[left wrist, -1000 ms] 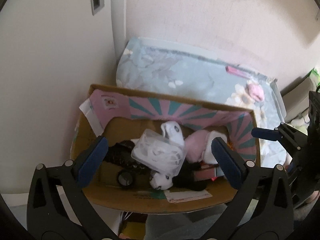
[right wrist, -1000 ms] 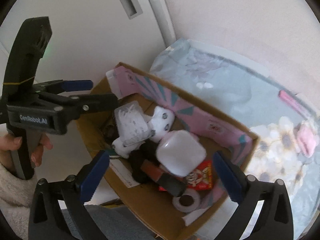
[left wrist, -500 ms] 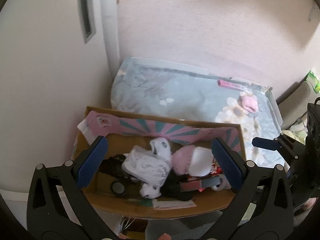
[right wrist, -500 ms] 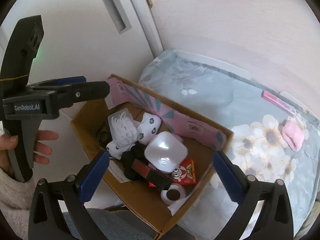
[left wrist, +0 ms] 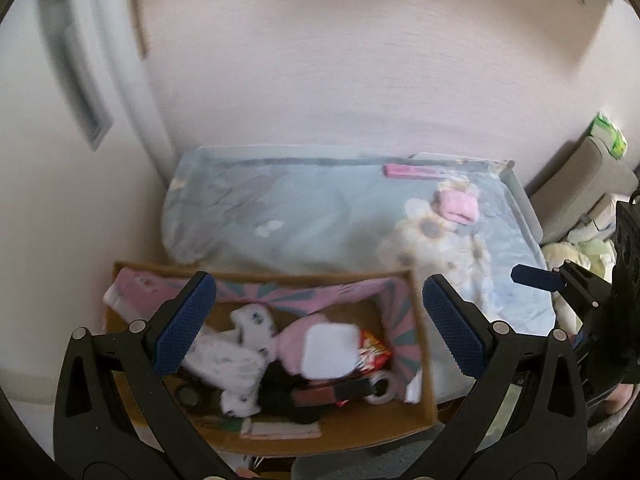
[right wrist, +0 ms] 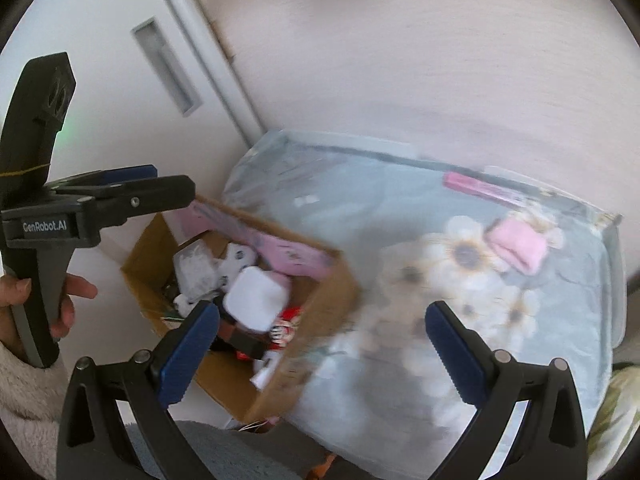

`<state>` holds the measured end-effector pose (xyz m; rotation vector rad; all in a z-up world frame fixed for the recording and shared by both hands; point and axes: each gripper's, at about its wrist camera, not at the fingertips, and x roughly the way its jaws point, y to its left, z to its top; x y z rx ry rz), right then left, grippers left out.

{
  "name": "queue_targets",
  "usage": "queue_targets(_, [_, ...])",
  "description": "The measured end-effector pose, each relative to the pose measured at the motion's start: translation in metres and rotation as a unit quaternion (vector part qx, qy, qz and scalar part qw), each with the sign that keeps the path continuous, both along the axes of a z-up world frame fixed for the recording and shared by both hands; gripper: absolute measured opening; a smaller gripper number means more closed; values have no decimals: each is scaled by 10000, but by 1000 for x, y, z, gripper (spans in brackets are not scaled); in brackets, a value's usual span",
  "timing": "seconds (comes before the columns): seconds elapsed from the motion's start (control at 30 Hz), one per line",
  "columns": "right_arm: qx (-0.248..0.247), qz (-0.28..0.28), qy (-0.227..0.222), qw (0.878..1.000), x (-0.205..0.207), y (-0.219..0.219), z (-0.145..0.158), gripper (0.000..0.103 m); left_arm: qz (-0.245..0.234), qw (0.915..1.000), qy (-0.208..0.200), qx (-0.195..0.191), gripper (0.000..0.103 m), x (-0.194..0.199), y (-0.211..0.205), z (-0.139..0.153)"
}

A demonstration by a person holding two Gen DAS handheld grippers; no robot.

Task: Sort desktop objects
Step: 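Move both tools back over the tray, then grasp the pink fluffy pad with the right tool while the left tool approaches the pink box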

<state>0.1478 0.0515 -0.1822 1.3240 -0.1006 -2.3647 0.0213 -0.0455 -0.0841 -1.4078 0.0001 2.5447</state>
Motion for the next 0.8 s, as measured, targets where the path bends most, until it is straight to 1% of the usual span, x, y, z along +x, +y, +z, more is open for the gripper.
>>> queue_targets(0.13, [71, -210, 62, 9997, -3, 32, 4, 102, -225, 9997, 77, -67, 103, -10, 37, 9])
queue_targets(0.23, [249, -156, 24, 9996, -7, 59, 6, 102, -402, 9984, 204, -341, 103, -18, 74, 16])
queue_targets(0.27, [343, -119, -50, 9993, -9, 66, 6, 103, -433, 9982, 214, -357, 103, -22, 84, 17])
queue_targets(0.33, [517, -162, -67, 9985, -13, 88, 6, 103, -493, 9984, 165, -239, 103, -30, 102, 18])
queue_targets(0.37, [536, -168, -37, 9984, -15, 94, 5, 103, -537, 9985, 83, -103, 103, -36, 114, 17])
queue_targets(0.43, [564, -163, 58, 9983, -19, 113, 5, 103, -553, 9985, 56, 20, 103, -45, 132, 13])
queue_targets(0.5, [654, -107, 195, 9976, -26, 131, 2, 103, -484, 9988, 83, 64, 103, -57, 154, 5])
queue_targets(0.63, [885, 79, 304, 9956, -44, 154, -13, 103, -257, 9996, -37, 77, 103, -89, 189, -26])
queue_targets(0.7, [946, 226, 332, 9947, -57, 165, -30, 103, -126, 9998, -148, -12, 103, -110, 207, -50])
queue_targets(0.8, [1040, 453, 407, 9927, -73, 176, -56, 103, -23, 9997, -155, -164, 103, -136, 228, -84])
